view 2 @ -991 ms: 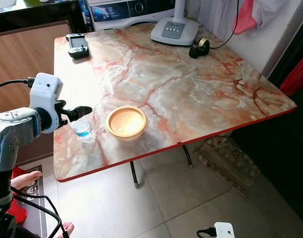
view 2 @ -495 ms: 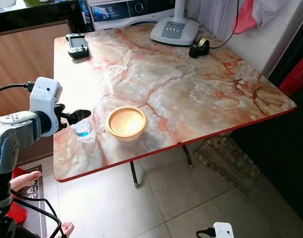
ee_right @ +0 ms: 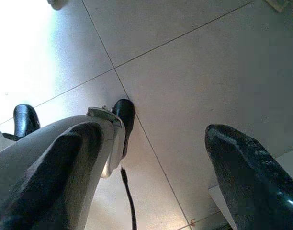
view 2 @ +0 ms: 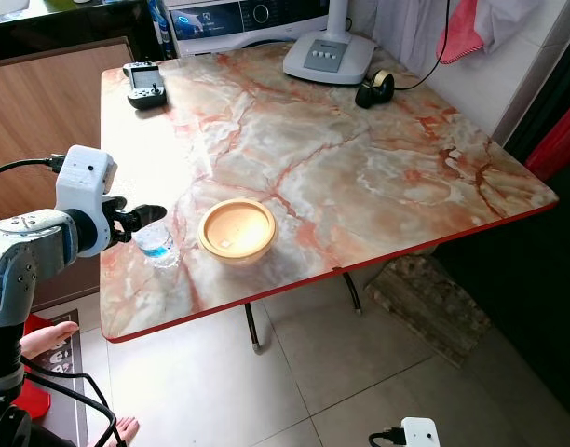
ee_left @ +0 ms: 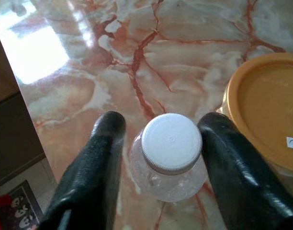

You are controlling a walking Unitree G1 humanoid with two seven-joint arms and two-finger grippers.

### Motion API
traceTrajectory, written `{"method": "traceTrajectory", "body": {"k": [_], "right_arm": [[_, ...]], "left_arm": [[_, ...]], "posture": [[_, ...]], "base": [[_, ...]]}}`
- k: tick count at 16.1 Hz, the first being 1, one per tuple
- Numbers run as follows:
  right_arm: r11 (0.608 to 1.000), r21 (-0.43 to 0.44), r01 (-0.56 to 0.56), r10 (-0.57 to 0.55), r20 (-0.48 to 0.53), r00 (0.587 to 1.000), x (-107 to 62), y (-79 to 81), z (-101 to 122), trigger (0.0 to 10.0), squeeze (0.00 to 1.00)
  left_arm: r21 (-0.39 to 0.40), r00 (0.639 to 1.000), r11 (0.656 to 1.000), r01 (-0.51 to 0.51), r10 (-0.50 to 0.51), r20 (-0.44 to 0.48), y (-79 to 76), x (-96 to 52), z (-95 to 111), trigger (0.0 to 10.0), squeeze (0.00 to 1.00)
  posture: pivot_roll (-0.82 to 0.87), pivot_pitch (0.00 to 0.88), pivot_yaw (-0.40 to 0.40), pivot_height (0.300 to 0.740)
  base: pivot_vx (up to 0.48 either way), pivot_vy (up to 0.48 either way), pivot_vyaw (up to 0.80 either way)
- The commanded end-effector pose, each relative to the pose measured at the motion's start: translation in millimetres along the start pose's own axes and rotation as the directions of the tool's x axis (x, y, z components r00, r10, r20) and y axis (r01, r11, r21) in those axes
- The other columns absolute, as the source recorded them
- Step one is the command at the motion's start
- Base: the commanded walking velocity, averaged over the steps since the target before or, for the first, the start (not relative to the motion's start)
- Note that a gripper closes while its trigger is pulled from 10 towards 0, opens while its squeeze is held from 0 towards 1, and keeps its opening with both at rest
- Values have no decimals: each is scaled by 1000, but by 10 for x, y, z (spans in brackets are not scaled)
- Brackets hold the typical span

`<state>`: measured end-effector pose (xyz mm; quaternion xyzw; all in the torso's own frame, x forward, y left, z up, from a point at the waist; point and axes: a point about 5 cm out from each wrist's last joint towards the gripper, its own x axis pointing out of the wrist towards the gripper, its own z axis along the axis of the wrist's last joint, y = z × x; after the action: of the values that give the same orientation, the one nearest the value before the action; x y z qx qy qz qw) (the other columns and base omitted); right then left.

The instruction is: Restocking fridge

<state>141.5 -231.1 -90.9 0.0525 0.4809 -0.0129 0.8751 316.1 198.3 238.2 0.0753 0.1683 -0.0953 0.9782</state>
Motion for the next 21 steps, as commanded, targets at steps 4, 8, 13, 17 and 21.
{"method": "traceTrajectory", "body": {"k": [4,8,13,17,21], "right_arm": [[1000,-5,5,-5,-29,1000,-19,-32,-61,10000,0],[1000,-5,6,-6,-29,1000,-20,-34,-64,10000,0],[1000,-4,2,-2,-31,1000,-19,-26,-69,10000,0],[1000,0,3,-3,-30,1000,-19,-26,-69,10000,0],[1000,-5,-1,1,-32,999,-21,-31,-70,10000,0]], "left_arm": [[-26,1000,1000,-7,6,-17,33,6,-67,0,0],[-24,1000,1000,-14,14,-7,41,1,-58,0,0],[-12,997,997,-72,72,30,98,-20,-3,0,0],[-80,919,966,-245,258,299,388,-220,396,0,0],[-97,809,845,-526,533,248,900,-446,-130,10000,0]], "posture": [[120,141,-26,740],[119,143,-27,740],[122,142,-26,740],[123,146,-25,740],[124,149,-28,740]], "base": [[0,0,0],[0,0,0],[0,0,0],[0,0,0],[0,0,0]]}}
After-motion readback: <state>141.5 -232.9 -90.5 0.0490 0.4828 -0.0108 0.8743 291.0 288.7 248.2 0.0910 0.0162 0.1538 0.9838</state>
